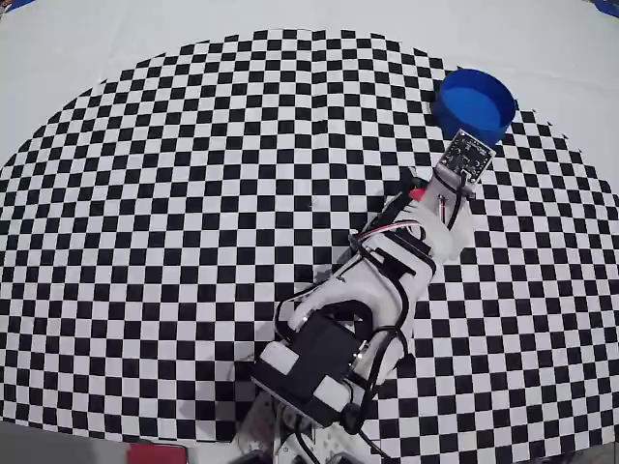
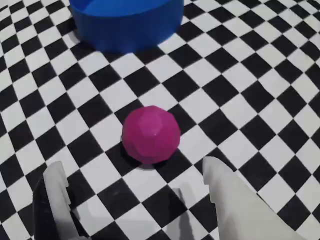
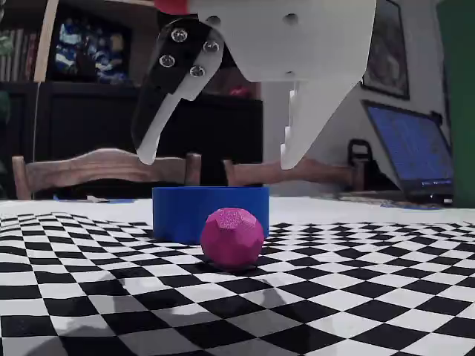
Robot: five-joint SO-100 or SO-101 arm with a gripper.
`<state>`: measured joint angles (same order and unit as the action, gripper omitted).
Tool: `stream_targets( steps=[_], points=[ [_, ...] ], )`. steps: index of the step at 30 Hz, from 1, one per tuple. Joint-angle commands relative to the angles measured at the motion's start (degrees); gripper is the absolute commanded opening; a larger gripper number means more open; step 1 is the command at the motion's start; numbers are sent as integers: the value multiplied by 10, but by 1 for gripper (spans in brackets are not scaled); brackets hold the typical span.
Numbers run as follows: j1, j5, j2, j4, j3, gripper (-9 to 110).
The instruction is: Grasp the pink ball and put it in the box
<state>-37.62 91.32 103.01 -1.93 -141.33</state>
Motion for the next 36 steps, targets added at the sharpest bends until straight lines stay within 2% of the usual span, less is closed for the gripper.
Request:
stream_targets(
  steps=[1, 36],
  points=[
    [-4, -4, -5, -9, 31, 32],
    [-17, -4, -129, -10, 135, 32]
  ],
)
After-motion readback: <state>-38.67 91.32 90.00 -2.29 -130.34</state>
